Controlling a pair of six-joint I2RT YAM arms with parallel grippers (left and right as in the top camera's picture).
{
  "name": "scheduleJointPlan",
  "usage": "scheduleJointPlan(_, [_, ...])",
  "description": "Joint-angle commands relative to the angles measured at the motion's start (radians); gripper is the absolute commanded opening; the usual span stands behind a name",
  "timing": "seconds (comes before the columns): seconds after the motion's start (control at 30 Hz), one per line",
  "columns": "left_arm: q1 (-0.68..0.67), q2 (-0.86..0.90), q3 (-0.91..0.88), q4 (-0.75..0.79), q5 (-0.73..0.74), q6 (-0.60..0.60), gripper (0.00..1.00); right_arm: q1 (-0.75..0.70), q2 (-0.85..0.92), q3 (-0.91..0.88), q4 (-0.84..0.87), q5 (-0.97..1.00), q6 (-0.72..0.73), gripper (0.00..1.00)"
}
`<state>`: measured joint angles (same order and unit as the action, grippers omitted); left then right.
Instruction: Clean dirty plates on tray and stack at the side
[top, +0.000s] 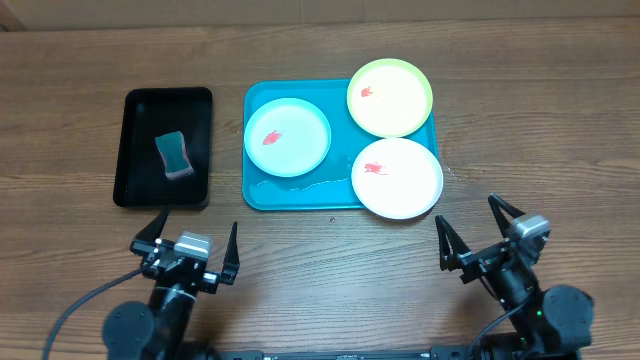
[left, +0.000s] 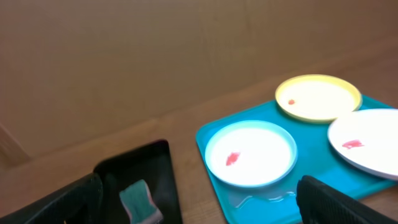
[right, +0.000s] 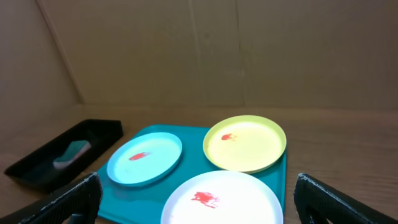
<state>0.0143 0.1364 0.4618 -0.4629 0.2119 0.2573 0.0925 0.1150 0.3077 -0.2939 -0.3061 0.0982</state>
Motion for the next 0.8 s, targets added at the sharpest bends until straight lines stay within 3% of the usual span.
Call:
scheduleJointPlan(0.0, [-0.002, 0.108, 0.143, -0.069, 0.051, -0.019, 1.00, 0.005, 0.101, 0.147, -0.046, -0.025, 0.011, 1.00])
scheduleJointPlan(0.27, [-0.002, 0.453, 0.503, -0.323, 0.163, -0.041, 1.00, 0.005, 0.481, 0.549, -0.361, -0.066, 0.011, 1.00])
scheduleJointPlan(0.63, [-0.002, 0.993, 1.046, -0.863, 0.215, -0.086, 1.00, 0.005, 1.112, 1.201, -1.016, -0.101, 0.011, 1.00])
scheduleJointPlan(0.77, [-0.002, 1.160, 1.088, -0.980, 0.253, -0.087, 1.00, 0.005, 1.250, 1.249, -1.042, -0.197, 0.010, 1.00])
